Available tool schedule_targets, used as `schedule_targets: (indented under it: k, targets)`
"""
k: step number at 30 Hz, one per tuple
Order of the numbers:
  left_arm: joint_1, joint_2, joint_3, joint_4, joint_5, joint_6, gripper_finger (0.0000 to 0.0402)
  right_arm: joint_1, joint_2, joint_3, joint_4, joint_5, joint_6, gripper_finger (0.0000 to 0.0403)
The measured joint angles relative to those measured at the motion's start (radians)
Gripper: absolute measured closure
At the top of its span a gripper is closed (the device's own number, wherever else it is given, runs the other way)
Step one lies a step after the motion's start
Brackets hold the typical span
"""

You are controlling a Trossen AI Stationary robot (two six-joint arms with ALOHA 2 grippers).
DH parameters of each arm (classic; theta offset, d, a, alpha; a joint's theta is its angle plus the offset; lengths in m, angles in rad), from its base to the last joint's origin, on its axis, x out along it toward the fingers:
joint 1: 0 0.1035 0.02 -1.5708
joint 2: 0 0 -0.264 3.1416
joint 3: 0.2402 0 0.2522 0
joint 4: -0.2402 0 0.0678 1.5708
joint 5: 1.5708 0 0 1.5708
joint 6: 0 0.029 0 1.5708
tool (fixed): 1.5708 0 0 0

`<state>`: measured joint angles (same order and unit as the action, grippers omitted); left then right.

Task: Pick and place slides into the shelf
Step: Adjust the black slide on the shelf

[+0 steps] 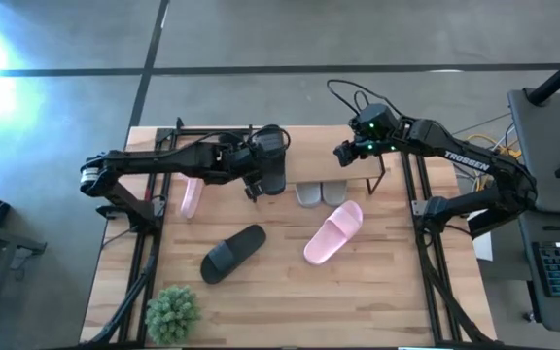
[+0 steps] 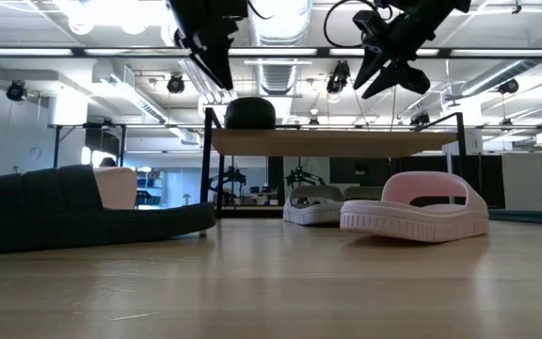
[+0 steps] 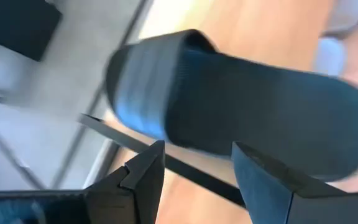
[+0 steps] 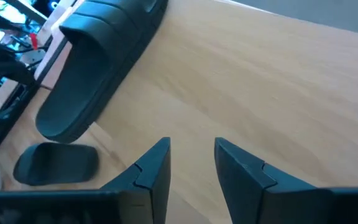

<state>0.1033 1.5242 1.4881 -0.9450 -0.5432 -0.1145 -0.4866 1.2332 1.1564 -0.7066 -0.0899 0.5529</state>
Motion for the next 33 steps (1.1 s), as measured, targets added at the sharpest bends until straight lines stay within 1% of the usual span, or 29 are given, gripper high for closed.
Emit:
schedule_targets:
  k: [3,6,11,16,18,23,26,30,33]
  targets:
    - [-0.007,-0.026,-0.015,-0.036,0.070,-0.074,0.0241,0.021,0.021,0.001,0.045,-0.020,0.016,0.0296]
    - [-0.010,-0.043,-0.023,-0.053,0.105,-0.126,0.0272,0.043,0.050,0.001,0.096,-0.049,0.016,0.0309]
    - [-0.027,-0.059,-0.023,-0.044,0.114,-0.142,0.0338,0.072,0.106,0.002,0.148,-0.090,0.024,0.0327]
    - [-0.035,-0.086,-0.023,-0.094,0.110,-0.163,0.0392,0.124,0.173,0.002,0.176,-0.101,0.025,0.0349]
    - [-0.035,-0.105,-0.023,-0.116,0.088,-0.197,0.0398,0.145,0.198,0.001,0.209,-0.105,0.025,0.0361]
    - [-0.035,-0.155,-0.023,-0.154,0.014,-0.264,0.0396,0.173,0.248,0.001,0.277,-0.104,0.024,0.0391]
    - [-0.035,-0.185,-0.027,-0.167,0.004,-0.274,0.0396,0.178,0.266,0.001,0.300,-0.116,0.024,0.0394]
    - [-0.035,-0.212,-0.038,-0.174,0.003,-0.299,0.0396,0.179,0.287,0.001,0.334,-0.172,0.031,0.0394]
    - [-0.036,-0.224,-0.040,-0.173,0.004,-0.300,0.0395,0.185,0.294,0.001,0.357,-0.178,0.036,0.0394]
